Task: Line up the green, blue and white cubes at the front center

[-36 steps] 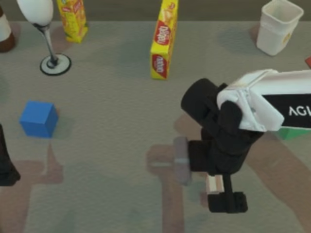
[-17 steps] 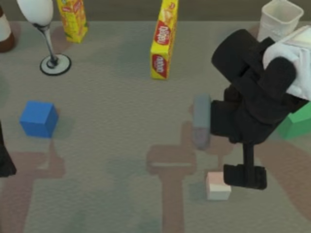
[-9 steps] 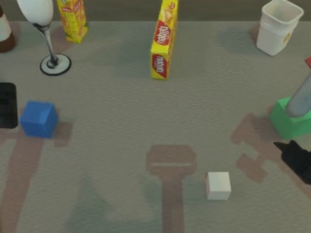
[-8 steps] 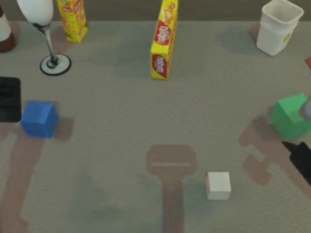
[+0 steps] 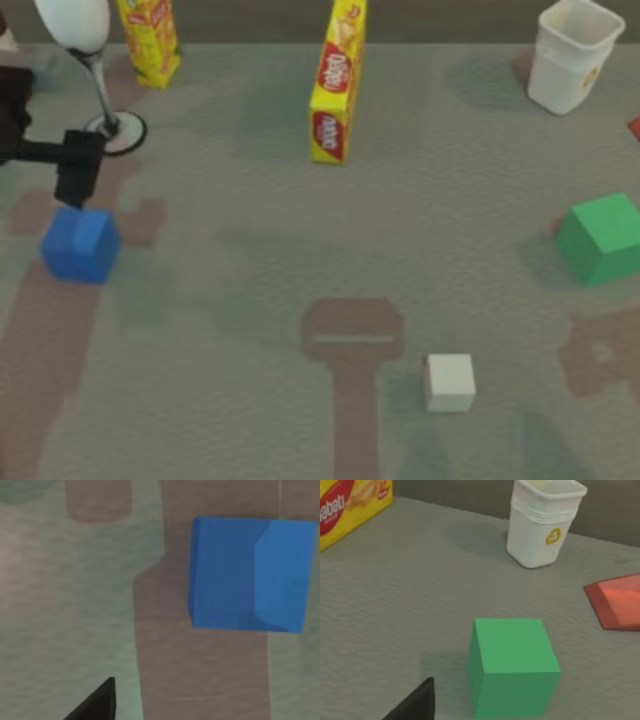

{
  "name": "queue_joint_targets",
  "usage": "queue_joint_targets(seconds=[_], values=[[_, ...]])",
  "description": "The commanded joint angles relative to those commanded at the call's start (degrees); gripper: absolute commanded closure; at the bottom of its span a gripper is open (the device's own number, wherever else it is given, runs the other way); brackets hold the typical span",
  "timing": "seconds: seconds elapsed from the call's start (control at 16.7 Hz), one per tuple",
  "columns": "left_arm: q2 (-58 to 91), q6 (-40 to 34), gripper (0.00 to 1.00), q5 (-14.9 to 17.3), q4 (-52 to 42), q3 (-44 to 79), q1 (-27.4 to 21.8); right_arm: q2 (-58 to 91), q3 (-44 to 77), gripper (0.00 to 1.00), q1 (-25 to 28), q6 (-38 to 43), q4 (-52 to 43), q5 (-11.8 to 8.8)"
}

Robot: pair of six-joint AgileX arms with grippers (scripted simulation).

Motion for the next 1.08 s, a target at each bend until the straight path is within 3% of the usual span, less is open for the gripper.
queue_joint_targets(seconds=[0.3,0.66,0.9,1.08], values=[[15.37,0.66,0.0,0.03,-8.02,13.1,-0.42,-13.31,-8.95,0.0,-4.08,7.61,8.67,1.83],[17.99,0.78,0.0,0.04,-9.46,15.68,-0.5,-15.96,-10.39,0.0,-4.74,9.12,10.32,2.28],[18.7,0.92,0.0,0.05,-7.06,13.78,-0.34,-15.96,-10.39,0.0,-4.74,9.12,10.32,2.28],[21.24,0.94,0.0,0.07,0.07,9.7,-0.37,-15.96,-10.39,0.0,-4.74,9.12,10.32,2.28]])
